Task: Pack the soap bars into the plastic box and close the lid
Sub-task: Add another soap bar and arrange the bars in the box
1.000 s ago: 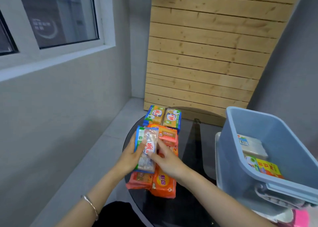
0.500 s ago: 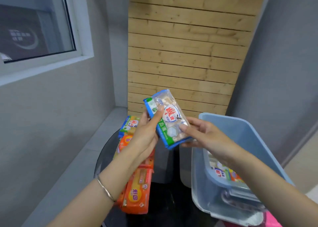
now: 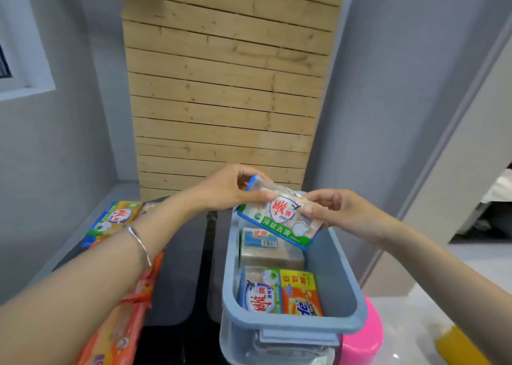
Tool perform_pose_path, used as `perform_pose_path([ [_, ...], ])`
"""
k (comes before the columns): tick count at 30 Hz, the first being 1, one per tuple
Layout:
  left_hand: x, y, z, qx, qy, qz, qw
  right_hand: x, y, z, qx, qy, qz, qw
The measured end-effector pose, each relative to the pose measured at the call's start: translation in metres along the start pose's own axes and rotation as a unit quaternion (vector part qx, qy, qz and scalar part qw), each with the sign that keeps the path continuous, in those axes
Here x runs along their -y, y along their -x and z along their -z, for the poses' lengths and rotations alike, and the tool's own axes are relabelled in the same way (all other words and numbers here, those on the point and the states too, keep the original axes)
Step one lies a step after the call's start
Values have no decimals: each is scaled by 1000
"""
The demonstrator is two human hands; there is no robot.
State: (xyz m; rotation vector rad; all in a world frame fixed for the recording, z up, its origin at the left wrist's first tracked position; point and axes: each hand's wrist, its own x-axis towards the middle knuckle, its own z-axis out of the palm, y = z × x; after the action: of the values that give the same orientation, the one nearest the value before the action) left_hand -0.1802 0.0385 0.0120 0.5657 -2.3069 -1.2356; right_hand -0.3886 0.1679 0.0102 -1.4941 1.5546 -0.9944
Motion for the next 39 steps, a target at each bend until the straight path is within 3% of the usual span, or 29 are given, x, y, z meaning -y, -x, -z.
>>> perform_pose_path([
  [4,21,-14,-18,-35,-3,-7,999,-14,-17,4,10,34,-14,999],
  [8,40,-16,-30,-77,9,-13,997,-15,-35,-4,114,70,-41,990],
  [11,52,-10,-34,-95,-6,-23,995,-16,-46,-10,135,124,-49,982],
  [17,79,11,-46,-188,11,54,981,-30,-57,-21,167,243,-66,953],
  [22,89,18,-54,-201,71,72,974,-40,-64,-37,195,331,-90,919],
  [32,86,17,-59,-211,117,80,967,-46,-66,-42,223,325,-105,913],
  [39,85,18,-59,-218,123,78,965,-50,-68,-46,222,271,-172,921],
])
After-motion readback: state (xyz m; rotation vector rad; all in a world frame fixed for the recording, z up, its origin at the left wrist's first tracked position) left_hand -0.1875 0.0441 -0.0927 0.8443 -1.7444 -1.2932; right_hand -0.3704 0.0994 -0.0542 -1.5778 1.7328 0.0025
